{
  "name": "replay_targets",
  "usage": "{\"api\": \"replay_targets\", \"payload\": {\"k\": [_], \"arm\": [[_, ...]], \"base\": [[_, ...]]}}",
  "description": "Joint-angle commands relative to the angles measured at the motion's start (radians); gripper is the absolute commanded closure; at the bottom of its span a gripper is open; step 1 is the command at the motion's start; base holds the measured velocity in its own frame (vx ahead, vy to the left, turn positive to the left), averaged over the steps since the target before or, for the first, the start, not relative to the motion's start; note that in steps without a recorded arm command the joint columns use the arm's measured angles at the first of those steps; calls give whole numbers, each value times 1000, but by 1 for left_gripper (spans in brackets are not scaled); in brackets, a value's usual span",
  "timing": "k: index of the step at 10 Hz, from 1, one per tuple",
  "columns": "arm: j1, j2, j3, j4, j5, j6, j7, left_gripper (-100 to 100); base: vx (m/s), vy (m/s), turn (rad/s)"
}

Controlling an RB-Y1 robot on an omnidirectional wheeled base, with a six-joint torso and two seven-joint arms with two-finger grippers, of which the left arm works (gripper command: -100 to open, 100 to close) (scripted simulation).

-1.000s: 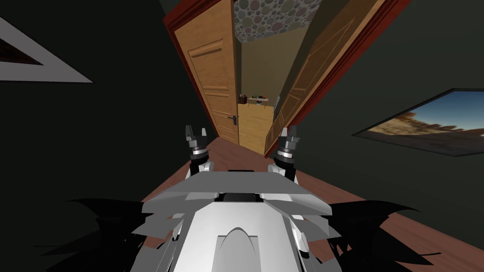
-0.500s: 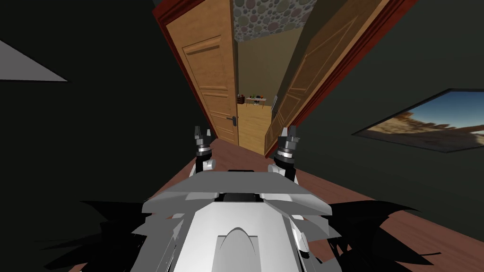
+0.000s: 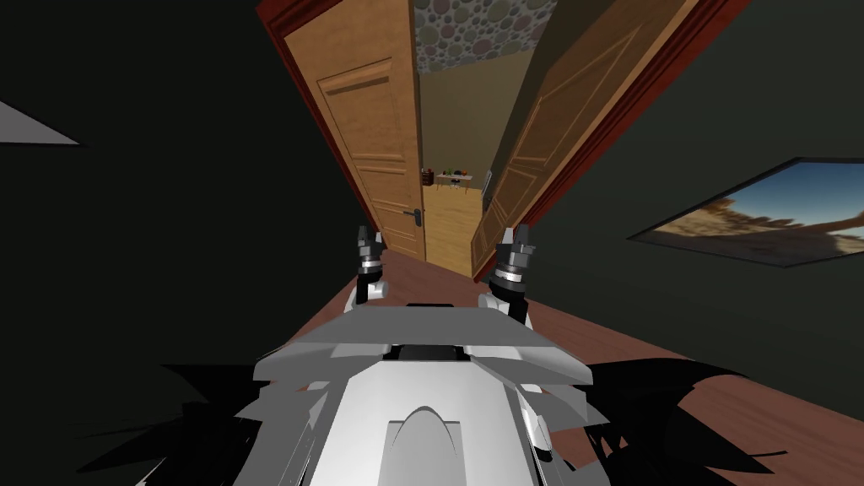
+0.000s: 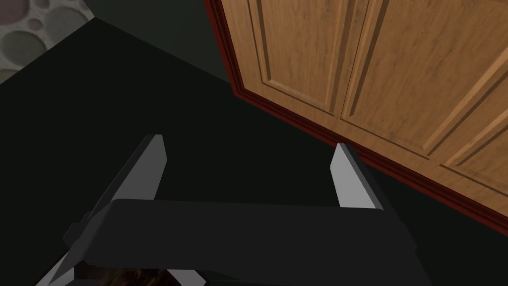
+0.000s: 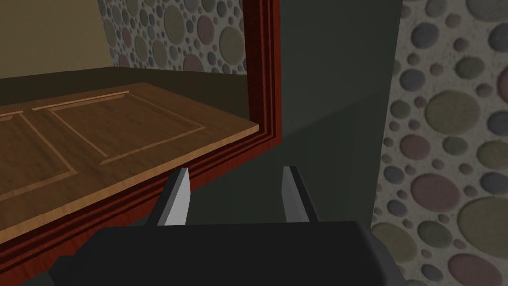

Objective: Push the door open

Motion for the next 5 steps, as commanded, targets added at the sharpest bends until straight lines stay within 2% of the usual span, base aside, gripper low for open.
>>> {"api": "replay_targets", "payload": {"k": [1, 2, 3, 4, 5], "arm": [[-37, 11, 7, 50, 3, 3, -2, -100], [-37, 11, 7, 67, 3, 3, -2, -100], [-65, 15, 9, 101, 3, 7, -5, -100], [-65, 15, 9, 111, 3, 7, -5, -100], [-92, 20, 12, 148, 4, 12, -9, -100]], "base": [[67, 71, -118], [55, 59, -43], [51, 58, -64], [49, 59, -45], [56, 70, -79]]}}
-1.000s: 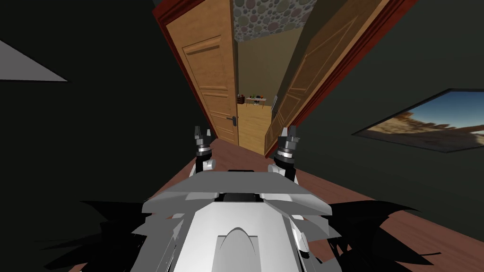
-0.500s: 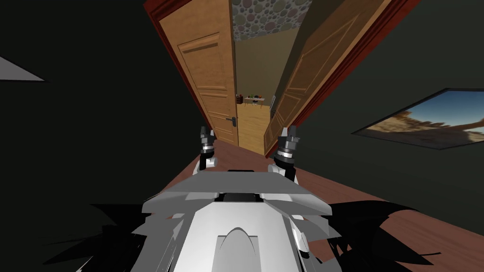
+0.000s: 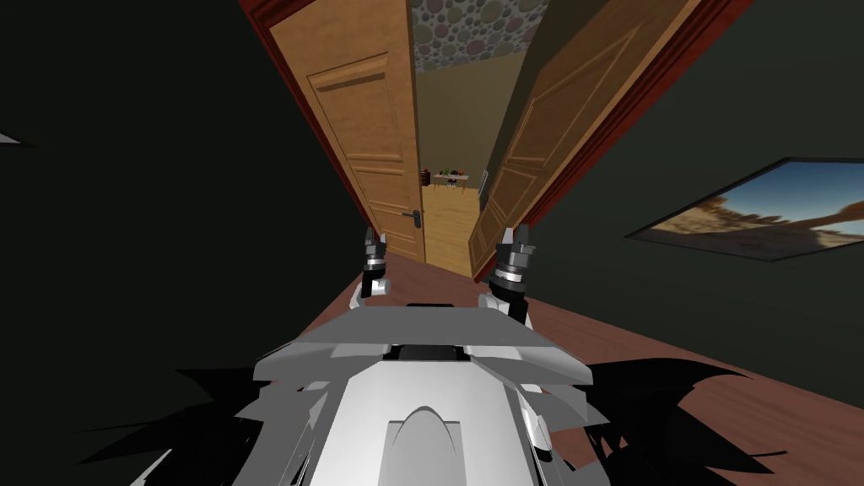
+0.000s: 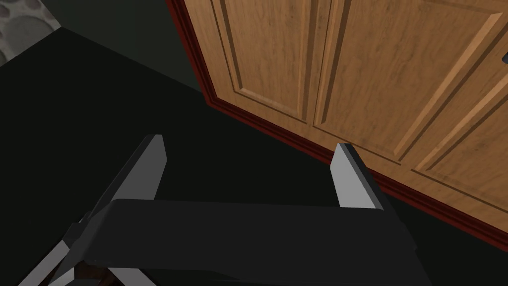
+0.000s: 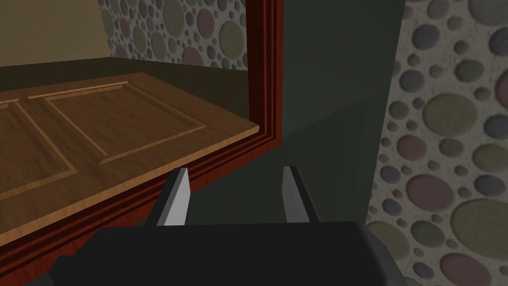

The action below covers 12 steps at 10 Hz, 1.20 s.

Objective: Push the door open

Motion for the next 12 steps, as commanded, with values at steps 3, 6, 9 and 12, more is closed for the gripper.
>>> {"api": "replay_targets", "payload": {"k": [3, 6, 9, 12], "arm": [[-70, 10, 7, 95, 1, 13, -10, -100], [-128, 16, 13, 185, 2, 22, -17, -100], [-158, 19, 16, 256, 3, 26, -21, -100], [-218, 24, 21, 343, 4, 35, -28, -100]], "base": [[52, 73, -82], [41, 64, -86], [43, 71, -56], [40, 59, -72]]}}
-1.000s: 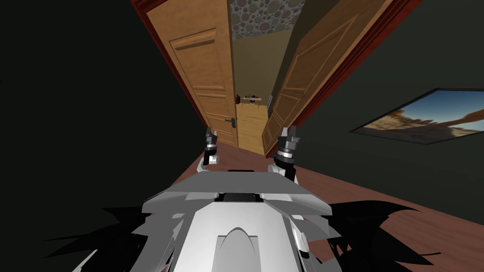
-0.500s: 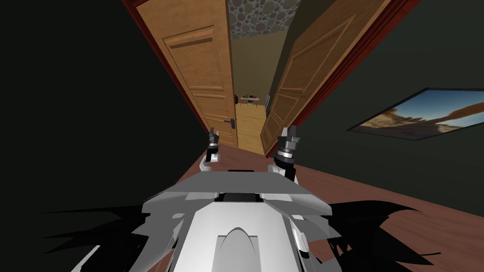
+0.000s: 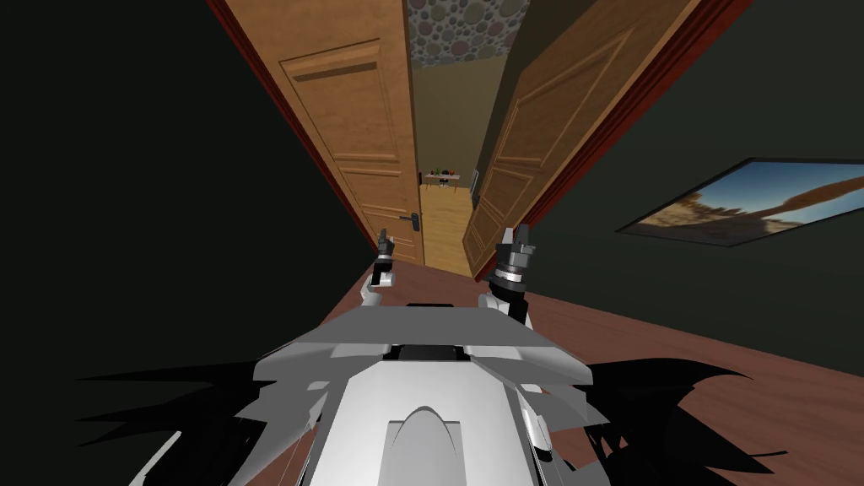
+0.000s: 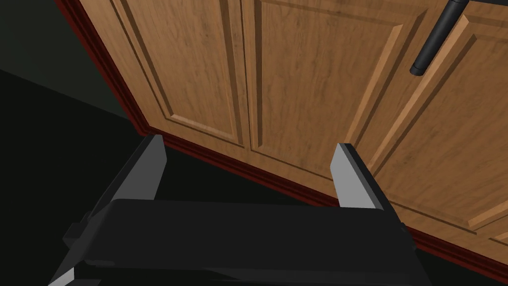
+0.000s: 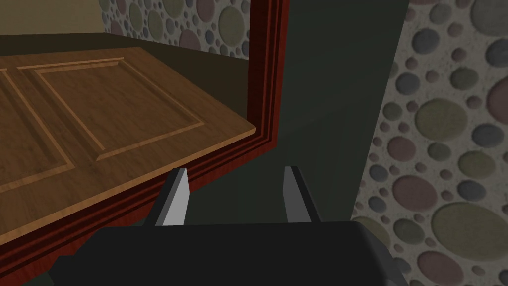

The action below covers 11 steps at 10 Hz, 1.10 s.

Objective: Push the door open

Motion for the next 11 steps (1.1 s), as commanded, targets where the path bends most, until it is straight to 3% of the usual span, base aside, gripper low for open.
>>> {"api": "replay_targets", "payload": {"k": [1, 2, 3, 4, 5, 6, 8, 9, 11], "arm": [[-45, 2, 4, 50, 1, 10, -7, -100], [-45, 2, 4, 75, 1, 10, -7, -100], [-75, 4, 7, 107, 1, 15, -11, -100], [-75, 4, 7, 123, 1, 15, -11, -100], [-104, 6, 10, 153, 2, 19, -15, -100], [-104, 6, 10, 170, 2, 19, -15, -100], [-162, 7, 16, 242, 3, 28, -22, -100], [-162, 7, 16, 262, 3, 28, -22, -100], [-218, 8, 21, 341, 4, 36, -29, -100]], "base": [[61, 85, -151], [51, 74, -41], [53, 68, -64], [32, 61, -45], [31, 70, -75], [31, 60, -50], [45, 86, -106], [48, 75, -58], [36, 82, -91]]}}
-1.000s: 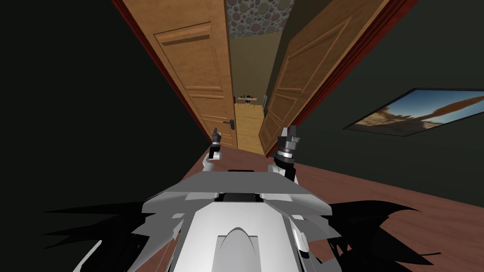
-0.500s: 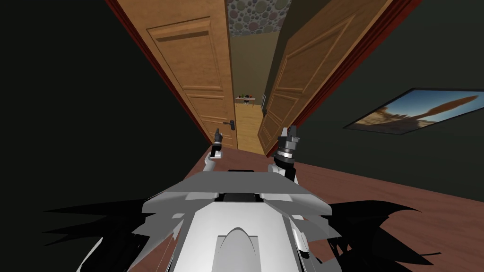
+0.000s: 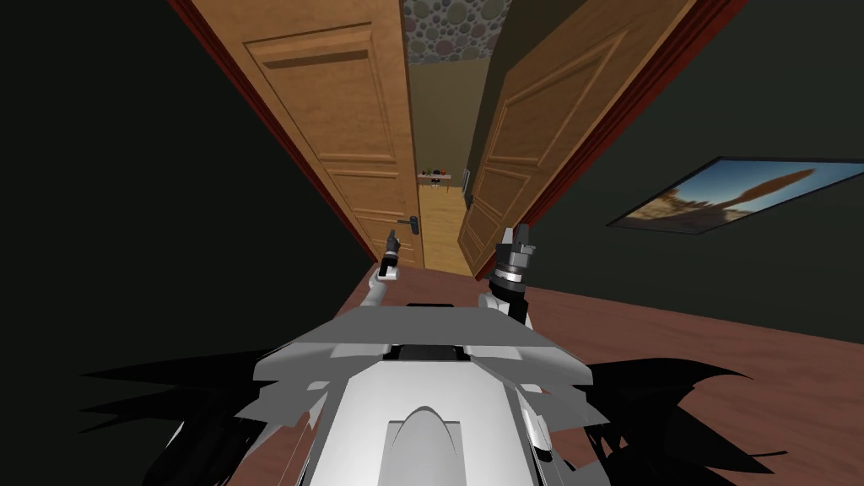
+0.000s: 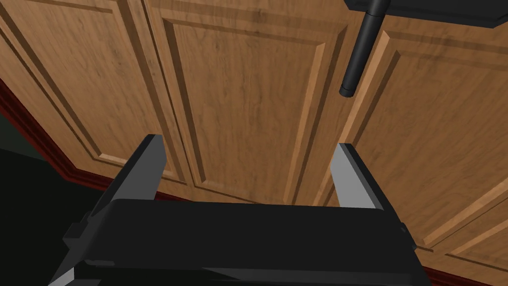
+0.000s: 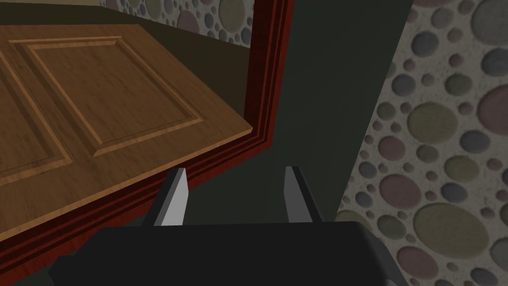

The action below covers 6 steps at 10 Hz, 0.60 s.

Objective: Push the door open

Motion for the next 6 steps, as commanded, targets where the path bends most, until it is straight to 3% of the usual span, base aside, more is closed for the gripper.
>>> {"api": "replay_targets", "payload": {"k": [1, 2, 3, 4, 5, 6], "arm": [[-15, -3, 1, 32, 0, 3, -5, -100], [-42, -3, 4, 66, 0, 8, -8, -100], [-42, -3, 4, 76, 0, 8, -8, -100], [-69, -3, 7, 110, 1, 12, -12, -100], [-69, -3, 7, 119, 1, 12, -12, -100], [-94, -4, 9, 158, 1, 15, -15, -100]], "base": [[48, 82, -46], [43, 68, -75], [25, 49, -39], [26, 56, -73], [29, 55, -47], [31, 69, -69]]}}
